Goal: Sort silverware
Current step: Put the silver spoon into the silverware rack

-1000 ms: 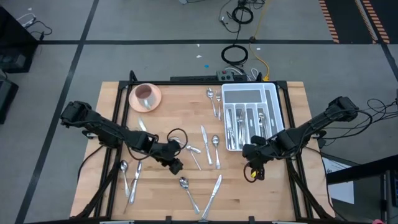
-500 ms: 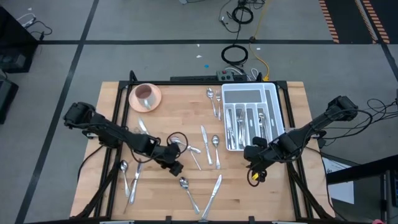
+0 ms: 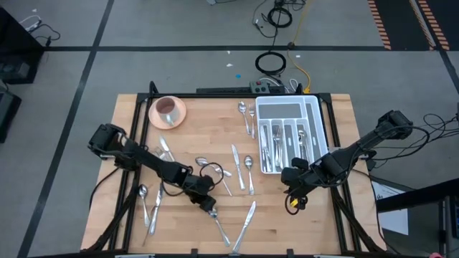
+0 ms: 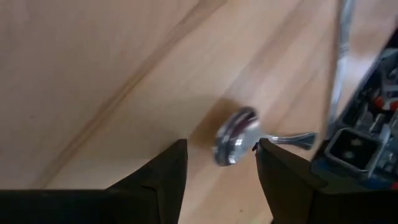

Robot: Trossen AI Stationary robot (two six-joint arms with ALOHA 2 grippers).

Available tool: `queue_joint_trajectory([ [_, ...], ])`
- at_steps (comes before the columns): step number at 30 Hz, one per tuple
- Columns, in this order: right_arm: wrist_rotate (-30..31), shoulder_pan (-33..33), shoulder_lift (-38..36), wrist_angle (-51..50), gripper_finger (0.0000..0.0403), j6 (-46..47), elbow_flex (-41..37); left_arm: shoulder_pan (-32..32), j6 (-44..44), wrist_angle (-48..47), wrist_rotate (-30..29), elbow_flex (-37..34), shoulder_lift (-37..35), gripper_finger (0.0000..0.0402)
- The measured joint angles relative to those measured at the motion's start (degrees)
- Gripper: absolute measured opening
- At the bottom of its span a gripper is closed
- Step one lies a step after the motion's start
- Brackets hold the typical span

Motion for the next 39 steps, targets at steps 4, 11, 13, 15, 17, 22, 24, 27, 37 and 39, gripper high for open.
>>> queue_joint_trajectory([
  [4,0.0,0.0,0.0,0.0,0.015,0.1,0.0,-0.3,0.9,2.9,0.7,0.2,3.0,0.0192],
  [11,1.4,0.0,0.0,-1.3,0.0145,0.1,0.0,0.2,4.9,6.7,1.8,0.0,4.7,0.0065],
  [13,1.4,0.0,0.0,-2.1,0.0138,0.1,0.0,0.2,6.5,7.4,1.5,0.0,4.8,0.0021],
  [15,1.4,0.0,0.0,-2.4,0.0129,1.0,0.0,0.2,7.1,8.3,1.4,0.2,4.9,0.0013],
  [17,1.4,0.0,-0.1,-2.4,0.0118,2.5,0.0,0.3,6.6,9.0,1.0,0.2,4.8,0.0009],
  [22,1.1,0.9,-1.4,-0.7,0.0085,3.7,0.0,2.1,7.4,10.2,-0.4,2.2,2.2,0.0005],
  [24,1.0,1.4,-2.8,1.2,0.0074,3.7,0.0,3.7,9.2,8.4,-0.8,3.5,0.5,0.0004],
  [27,1.1,2.5,-5.6,2.8,0.006,4.9,0.0,6.9,13.7,4.0,-0.5,6.5,-1.2,0.0004],
  [37,8.7,3.6,-11.4,0.0,0.0059,8.3,0.1,17.9,28.5,-5.9,2.8,18.4,-2.6,0.0004],
  [39,10.0,3.6,-12.4,-2.9,0.0073,9.2,0.0,20.8,31.6,-5.4,2.8,21.4,-2.6,0.0004],
])
